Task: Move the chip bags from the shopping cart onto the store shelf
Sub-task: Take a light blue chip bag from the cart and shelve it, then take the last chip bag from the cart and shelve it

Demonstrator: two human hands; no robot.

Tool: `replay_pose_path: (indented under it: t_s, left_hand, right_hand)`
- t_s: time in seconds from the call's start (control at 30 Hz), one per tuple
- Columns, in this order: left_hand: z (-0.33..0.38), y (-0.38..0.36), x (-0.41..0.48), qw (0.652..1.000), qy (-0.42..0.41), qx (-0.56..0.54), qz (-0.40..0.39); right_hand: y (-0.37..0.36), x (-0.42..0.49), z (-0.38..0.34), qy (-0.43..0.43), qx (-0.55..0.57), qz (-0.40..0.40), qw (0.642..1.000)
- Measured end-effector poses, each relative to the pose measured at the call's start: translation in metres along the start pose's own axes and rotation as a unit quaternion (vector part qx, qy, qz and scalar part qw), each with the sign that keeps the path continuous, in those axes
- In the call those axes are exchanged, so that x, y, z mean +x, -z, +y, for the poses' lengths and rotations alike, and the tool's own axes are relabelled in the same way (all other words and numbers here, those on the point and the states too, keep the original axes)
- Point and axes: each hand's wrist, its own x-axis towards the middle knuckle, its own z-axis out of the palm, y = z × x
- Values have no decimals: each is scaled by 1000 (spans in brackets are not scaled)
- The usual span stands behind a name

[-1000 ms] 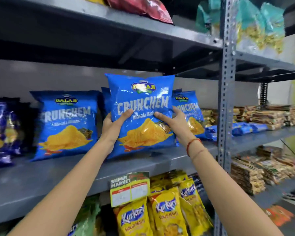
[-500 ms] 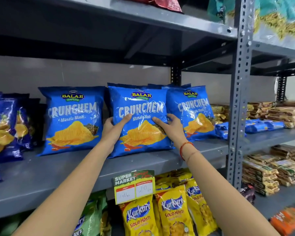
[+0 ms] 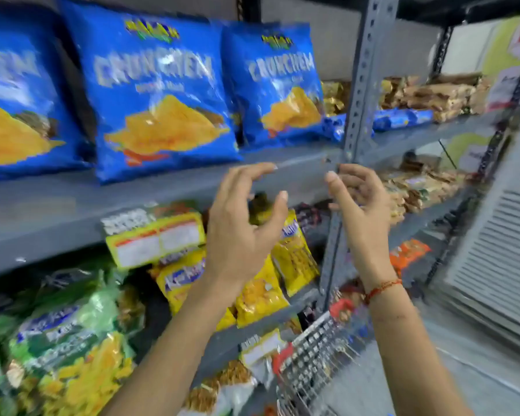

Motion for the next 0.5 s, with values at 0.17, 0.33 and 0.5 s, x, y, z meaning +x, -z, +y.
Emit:
replay_pose_path:
  t_s: [0.17,0.33,0.5]
  left_hand:
    - [-21,-94,-83,981,90,-42,-169]
    - [-46,-176,-182,912,200,-40,-356]
    - [-61,-235,-281,806,260,-37,-530]
  right_hand:
    - [89,-60,80,-135,-75,60,986]
    - [172,-135,170,-300,-163,98,935]
    - [246,-223,253,-475,-241,119,838]
